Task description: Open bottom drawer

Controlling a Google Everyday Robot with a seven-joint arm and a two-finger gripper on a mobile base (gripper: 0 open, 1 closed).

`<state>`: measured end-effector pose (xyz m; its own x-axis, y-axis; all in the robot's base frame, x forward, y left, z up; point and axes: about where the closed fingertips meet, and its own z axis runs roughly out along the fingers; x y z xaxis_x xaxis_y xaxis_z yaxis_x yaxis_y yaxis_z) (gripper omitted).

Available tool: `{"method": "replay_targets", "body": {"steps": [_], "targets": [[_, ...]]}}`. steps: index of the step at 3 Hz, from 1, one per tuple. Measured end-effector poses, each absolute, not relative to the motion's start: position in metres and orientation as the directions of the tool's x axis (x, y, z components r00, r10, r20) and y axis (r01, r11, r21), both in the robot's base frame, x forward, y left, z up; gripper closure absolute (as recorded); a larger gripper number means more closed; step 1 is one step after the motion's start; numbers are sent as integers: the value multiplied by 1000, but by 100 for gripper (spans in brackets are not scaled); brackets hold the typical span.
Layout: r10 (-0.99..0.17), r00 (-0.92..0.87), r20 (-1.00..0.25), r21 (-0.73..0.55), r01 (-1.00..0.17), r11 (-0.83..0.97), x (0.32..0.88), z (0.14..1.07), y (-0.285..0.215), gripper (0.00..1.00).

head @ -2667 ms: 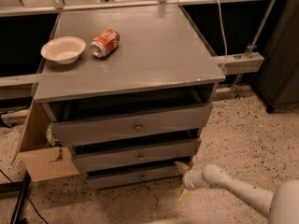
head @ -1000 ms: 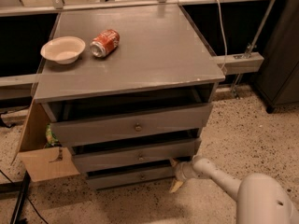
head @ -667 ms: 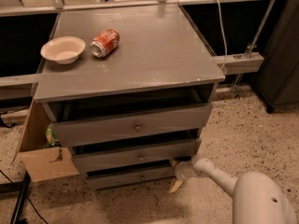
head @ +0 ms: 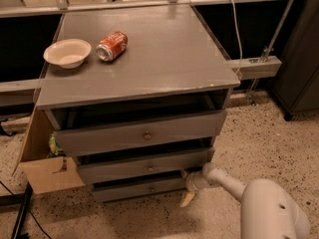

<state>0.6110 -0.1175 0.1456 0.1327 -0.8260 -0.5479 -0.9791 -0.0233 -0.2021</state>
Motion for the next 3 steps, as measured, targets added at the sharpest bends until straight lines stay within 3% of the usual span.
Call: {"method": "replay_targets", "body": {"steps": [3], "targets": [[-836, 89, -541, -136, -991, -17, 596, 147, -126, 0]]}}
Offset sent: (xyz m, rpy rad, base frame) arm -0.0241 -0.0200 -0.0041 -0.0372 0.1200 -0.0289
